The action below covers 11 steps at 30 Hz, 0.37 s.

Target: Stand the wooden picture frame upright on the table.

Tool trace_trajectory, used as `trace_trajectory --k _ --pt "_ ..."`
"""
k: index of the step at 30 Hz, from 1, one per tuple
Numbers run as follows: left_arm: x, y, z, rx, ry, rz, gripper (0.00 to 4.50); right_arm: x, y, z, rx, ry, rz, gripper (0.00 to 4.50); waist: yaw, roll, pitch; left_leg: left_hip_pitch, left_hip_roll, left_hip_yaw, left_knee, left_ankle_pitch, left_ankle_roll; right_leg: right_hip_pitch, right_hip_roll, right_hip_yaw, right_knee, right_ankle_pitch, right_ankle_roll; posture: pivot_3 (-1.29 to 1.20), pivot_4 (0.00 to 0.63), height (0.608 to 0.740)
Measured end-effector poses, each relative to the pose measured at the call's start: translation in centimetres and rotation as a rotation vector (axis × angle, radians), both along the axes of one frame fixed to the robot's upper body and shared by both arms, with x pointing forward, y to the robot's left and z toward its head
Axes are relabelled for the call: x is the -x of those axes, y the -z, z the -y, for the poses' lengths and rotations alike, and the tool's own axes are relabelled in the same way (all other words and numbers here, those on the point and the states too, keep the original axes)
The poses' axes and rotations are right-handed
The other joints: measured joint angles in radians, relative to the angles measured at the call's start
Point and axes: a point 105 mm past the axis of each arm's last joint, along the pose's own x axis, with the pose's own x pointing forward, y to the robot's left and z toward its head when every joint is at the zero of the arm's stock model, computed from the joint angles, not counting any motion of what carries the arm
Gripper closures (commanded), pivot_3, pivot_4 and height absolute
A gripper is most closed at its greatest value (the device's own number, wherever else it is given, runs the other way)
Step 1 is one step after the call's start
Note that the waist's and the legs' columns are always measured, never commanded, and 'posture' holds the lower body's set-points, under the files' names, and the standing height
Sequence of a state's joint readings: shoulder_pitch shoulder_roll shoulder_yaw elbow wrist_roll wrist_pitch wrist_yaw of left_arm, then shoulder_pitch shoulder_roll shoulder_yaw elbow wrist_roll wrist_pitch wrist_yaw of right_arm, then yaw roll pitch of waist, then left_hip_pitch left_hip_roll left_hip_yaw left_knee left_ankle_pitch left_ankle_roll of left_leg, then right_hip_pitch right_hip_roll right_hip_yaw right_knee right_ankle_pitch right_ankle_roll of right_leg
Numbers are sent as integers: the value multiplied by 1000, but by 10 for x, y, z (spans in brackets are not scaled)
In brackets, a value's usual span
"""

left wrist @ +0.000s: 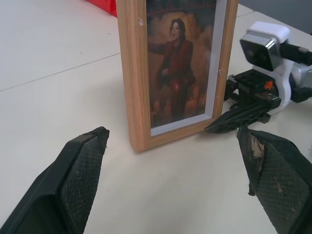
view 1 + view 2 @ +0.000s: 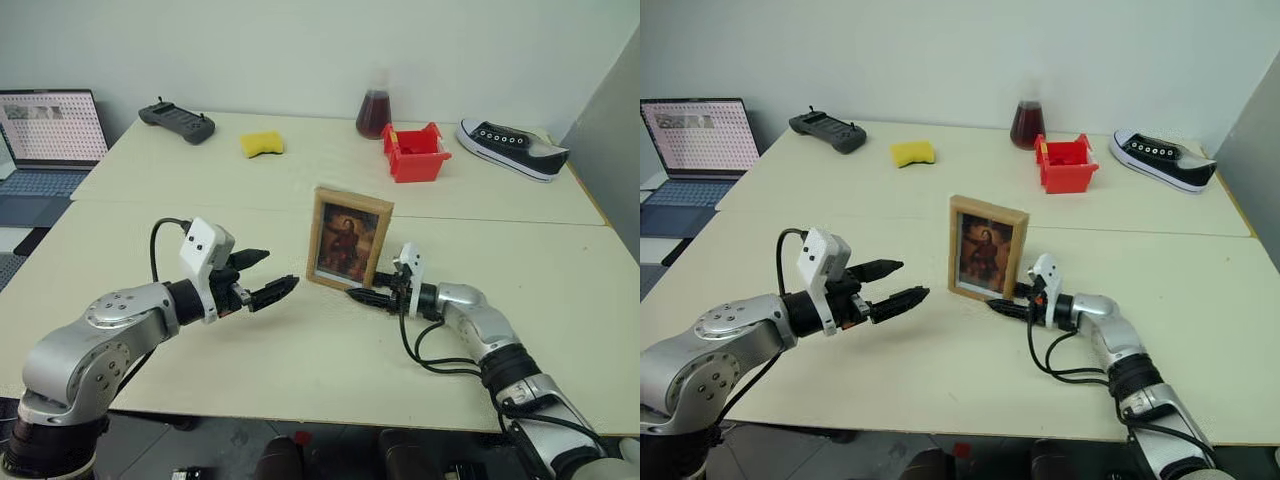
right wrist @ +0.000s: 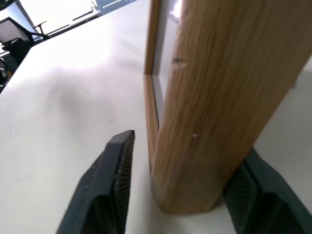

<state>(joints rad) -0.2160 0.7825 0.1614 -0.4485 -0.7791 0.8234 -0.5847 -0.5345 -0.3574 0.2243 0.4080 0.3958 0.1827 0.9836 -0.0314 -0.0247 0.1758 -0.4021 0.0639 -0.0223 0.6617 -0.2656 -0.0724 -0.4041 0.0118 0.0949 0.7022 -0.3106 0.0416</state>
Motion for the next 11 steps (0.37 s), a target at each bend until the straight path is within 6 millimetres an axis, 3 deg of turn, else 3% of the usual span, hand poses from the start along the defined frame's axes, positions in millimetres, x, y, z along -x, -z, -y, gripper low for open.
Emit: trace_trajectory --k 4,6,8,11 --pt "-10 6 -12 -21 -21 -21 0 17 -4 47 132 65 31 179 3 0 0 0 0 0 0 0 0 0 0 0 -1 0 0 0 150 740" --pt "-18 3 -22 -46 -39 -14 0 25 -14 68 183 109 37 179 2 0 0 0 0 -1 0 0 0 0 1 0 0 0 0 0 150 740" --pt "-27 -6 -32 -67 -59 14 0 32 -42 77 188 141 70 179 -5 0 0 0 1 0 0 0 0 0 2 1 0 0 0 0 150 740" --pt "-35 -19 -36 -77 -37 53 0 40 -84 71 138 159 123 179 -16 0 0 1 2 -1 -1 0 0 0 4 0 0 0 0 0 150 740"
